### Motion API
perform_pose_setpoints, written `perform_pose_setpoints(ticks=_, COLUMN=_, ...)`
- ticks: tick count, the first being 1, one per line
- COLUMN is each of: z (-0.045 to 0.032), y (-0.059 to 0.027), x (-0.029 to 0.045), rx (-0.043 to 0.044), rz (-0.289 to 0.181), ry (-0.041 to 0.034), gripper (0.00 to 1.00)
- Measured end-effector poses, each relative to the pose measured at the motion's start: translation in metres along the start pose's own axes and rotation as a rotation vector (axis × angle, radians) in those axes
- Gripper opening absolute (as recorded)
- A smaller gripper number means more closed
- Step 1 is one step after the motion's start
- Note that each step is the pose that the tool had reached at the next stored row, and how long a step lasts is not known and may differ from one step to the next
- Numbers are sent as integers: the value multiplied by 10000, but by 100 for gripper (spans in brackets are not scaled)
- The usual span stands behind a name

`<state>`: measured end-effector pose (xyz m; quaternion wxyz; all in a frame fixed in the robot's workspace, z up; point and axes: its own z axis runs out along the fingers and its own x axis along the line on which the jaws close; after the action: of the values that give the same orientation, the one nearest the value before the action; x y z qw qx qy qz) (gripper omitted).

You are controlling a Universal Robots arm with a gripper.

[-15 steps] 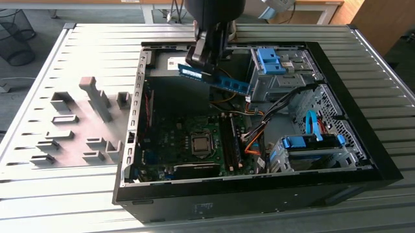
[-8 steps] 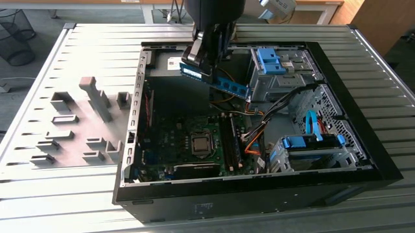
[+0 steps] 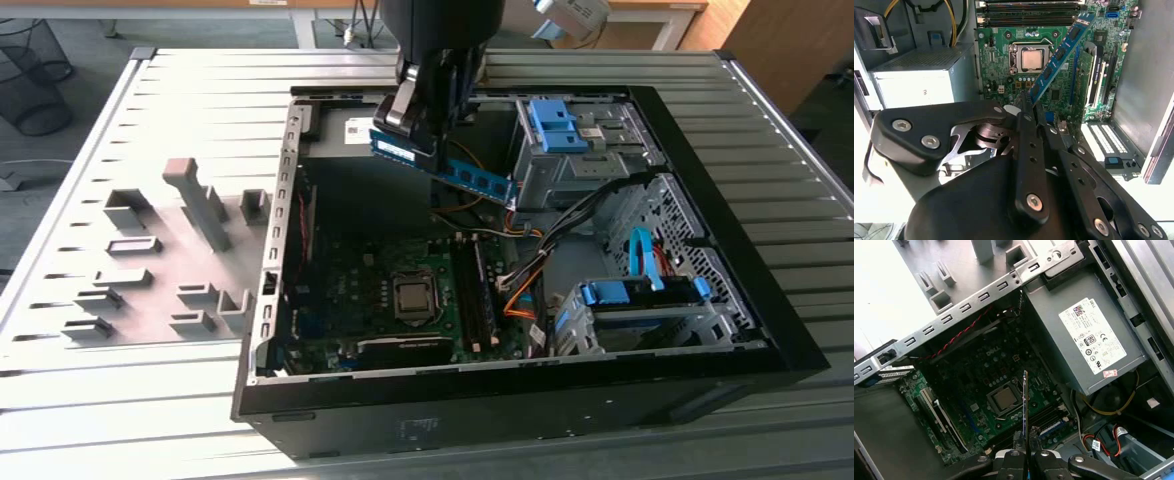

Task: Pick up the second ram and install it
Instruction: 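Insert the second ram into the second slot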

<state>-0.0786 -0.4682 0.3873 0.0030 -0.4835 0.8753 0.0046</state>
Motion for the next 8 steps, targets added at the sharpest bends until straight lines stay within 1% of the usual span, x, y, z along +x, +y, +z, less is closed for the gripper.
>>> perform_pose_setpoints(ticks=3, z=1, y=0, x=0, rx=0, rz=50, ry=0, gripper=14)
perform_pose_setpoints(ticks=8, z=20, y=0, x=0, rx=11, rz=921, ry=-3, gripper=14)
